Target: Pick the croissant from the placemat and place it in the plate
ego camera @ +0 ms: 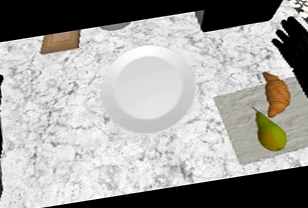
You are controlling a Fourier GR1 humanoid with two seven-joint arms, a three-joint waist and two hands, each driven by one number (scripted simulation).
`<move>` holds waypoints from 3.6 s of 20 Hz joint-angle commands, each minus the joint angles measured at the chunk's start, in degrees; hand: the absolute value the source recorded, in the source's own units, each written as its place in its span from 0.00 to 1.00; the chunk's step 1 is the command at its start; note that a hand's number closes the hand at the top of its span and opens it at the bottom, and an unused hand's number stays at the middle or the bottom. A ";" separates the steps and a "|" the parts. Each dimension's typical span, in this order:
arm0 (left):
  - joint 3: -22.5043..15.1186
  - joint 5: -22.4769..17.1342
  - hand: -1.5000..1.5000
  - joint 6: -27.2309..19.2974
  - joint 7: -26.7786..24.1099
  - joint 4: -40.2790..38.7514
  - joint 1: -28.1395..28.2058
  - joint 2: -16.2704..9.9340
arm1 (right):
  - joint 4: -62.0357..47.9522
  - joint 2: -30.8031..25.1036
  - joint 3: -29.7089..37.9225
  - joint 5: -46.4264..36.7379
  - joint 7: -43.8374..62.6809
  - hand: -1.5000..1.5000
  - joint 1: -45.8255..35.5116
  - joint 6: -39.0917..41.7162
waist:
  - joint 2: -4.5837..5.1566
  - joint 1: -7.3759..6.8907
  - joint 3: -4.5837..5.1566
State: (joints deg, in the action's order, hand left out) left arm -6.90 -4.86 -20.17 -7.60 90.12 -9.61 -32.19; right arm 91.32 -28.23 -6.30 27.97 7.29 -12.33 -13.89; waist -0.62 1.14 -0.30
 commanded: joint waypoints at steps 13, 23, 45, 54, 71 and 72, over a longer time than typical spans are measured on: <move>-8.22 -4.09 0.50 5.91 12.45 -5.10 -3.64 9.38 | -28.17 5.62 -13.69 -37.76 3.24 0.00 -5.85 -30.74 | 1.31 -2.45 0.23; -5.43 -2.61 0.50 6.10 11.92 -9.30 -4.88 10.63 | -26.14 -0.63 -22.27 -63.49 22.29 0.00 -11.31 -33.11 | 0.17 -0.26 0.48; -1.92 -1.90 0.50 9.64 13.42 -9.08 -6.42 11.36 | -9.08 -6.26 -16.65 -57.41 60.25 0.00 -15.27 16.56 | 0.56 -1.14 0.32; -1.24 0.80 0.50 10.45 8.74 -14.15 -6.44 14.05 | -15.84 -5.19 -14.41 -57.59 54.76 0.00 -10.94 20.12 | 0.71 -0.89 0.33; 1.84 5.61 0.50 13.15 13.53 -5.23 -1.46 17.24 | -26.83 1.78 -4.74 -65.92 43.86 0.00 -6.93 20.14 | 0.57 -1.27 0.30; 2.97 4.96 0.50 14.63 15.32 -7.30 -5.51 16.77 | -32.73 1.31 -3.64 -67.09 40.56 0.00 -9.33 19.40 | 0.65 -1.31 0.29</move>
State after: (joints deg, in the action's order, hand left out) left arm -4.85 -0.55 -6.84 6.23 81.57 -14.69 -15.76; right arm 63.03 -27.17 -12.44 -37.38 51.41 -21.33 5.33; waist -0.12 -0.08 0.18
